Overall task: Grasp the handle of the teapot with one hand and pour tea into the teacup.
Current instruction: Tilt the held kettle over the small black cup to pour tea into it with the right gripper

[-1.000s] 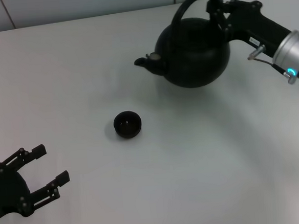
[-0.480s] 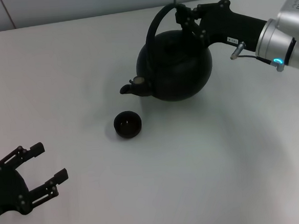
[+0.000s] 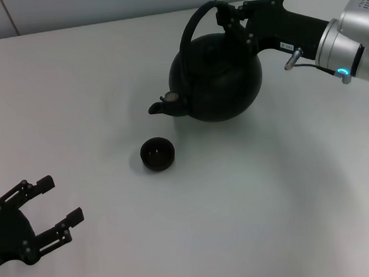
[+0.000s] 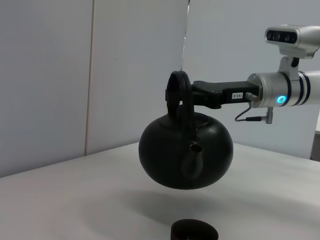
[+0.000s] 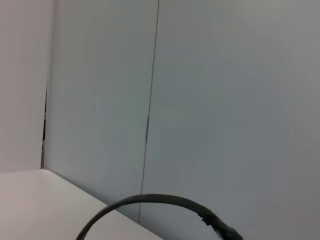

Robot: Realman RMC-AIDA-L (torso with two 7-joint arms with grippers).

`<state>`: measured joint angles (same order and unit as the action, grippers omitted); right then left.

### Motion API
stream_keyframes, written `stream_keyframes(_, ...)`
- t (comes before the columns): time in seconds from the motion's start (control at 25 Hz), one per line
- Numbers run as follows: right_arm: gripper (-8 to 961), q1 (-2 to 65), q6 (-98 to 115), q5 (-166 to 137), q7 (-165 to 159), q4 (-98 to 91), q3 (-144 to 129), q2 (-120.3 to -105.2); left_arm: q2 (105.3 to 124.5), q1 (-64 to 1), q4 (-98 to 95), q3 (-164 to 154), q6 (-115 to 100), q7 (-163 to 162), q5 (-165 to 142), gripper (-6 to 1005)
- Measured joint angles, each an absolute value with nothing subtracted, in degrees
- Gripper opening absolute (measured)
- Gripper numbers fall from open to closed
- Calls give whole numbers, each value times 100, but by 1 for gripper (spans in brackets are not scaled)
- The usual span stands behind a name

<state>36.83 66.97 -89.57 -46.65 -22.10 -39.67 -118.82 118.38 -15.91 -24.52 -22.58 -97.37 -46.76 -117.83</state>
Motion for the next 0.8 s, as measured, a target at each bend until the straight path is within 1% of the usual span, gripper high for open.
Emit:
stream_keyframes(0.44,81,3652,6749,-8956,-3663,-2388,-4268,-11900,11842,-1598,-2448,-2259,-9738,-4676,-11740,820)
stream_keyframes(0.8,81,3647,6715,-8956,-3448,-2677,-4546,-11900,11838,-1607,-2394,-2259,-9738,-4676,-11662,820)
